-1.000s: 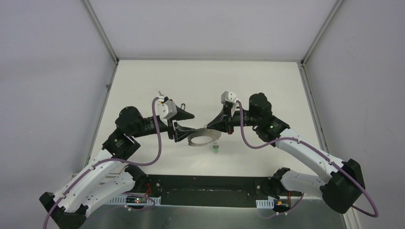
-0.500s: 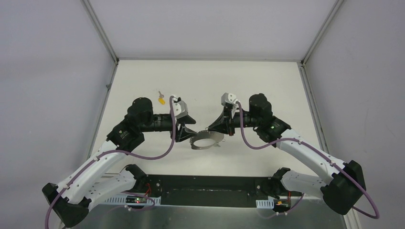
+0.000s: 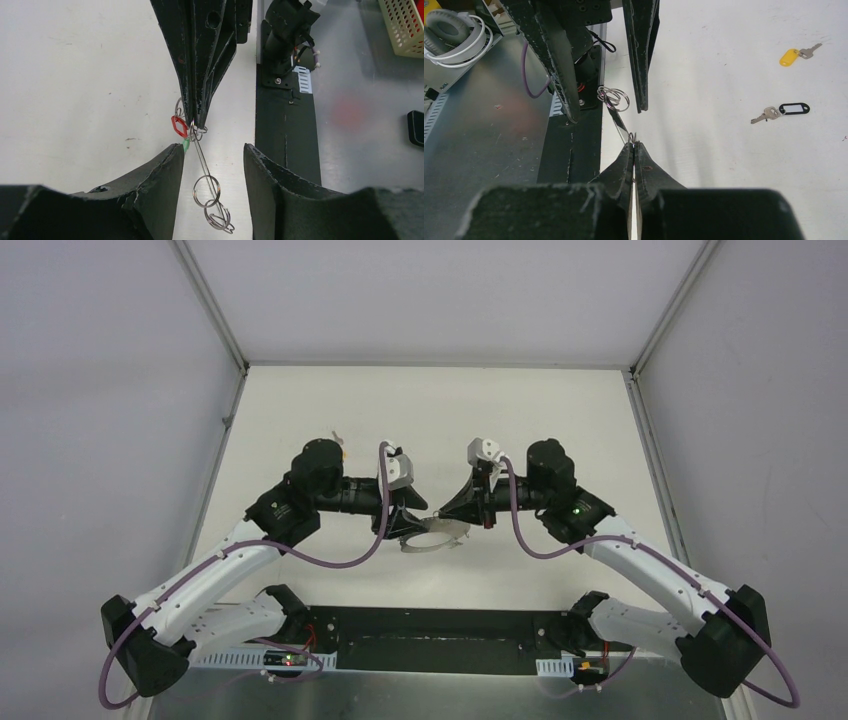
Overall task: Put the keys on the keyring
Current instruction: Adjust the keyring.
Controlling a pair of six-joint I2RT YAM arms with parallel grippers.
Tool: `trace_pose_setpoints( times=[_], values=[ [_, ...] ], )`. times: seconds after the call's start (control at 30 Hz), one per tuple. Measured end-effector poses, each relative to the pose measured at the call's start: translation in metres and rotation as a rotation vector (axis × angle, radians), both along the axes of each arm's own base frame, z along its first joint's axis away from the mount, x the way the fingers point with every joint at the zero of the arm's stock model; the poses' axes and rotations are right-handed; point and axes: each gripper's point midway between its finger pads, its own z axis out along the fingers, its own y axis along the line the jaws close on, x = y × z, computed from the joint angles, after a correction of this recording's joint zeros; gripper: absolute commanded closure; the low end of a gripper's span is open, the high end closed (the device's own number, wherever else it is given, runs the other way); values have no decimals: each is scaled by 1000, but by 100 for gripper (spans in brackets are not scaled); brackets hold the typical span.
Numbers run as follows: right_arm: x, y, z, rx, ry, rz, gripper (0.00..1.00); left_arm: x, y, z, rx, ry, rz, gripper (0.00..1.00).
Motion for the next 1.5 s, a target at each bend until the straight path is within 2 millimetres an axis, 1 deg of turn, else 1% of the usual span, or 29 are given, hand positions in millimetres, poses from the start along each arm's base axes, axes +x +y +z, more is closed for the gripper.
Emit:
trace_pose_setpoints(
  times=[0.1, 0.33, 0.57, 0.77, 0.87, 1.03, 1.3, 1.5],
  values=[
    [-3, -2, 0, 4, -3, 0, 100, -3, -4, 3, -15, -13, -18, 54],
    [-6, -4, -2, 3, 7, -1, 100, -3, -8, 1, -14, -8, -27, 54],
    [-6, -4, -2, 2, 9, -2, 100, 4, -7, 2, -9, -26, 23, 54],
    [-6, -4, -2, 3, 10, 2, 100, 10, -2, -7, 47, -8, 64, 54],
    [-7, -4, -2, 3, 12, 7, 100, 14, -2, -5, 72, -7, 78, 55],
    [-7, -4, -3, 0, 18, 10, 100, 19, -8, 3, 84, -4, 66, 55],
    [-6, -3, -8, -10, 32, 12, 100, 18, -7, -3, 117, -5, 45, 57],
    [-7, -3, -7, -9, 35, 17, 100, 8, -13, -1, 113, 17, -41, 59]
  ],
)
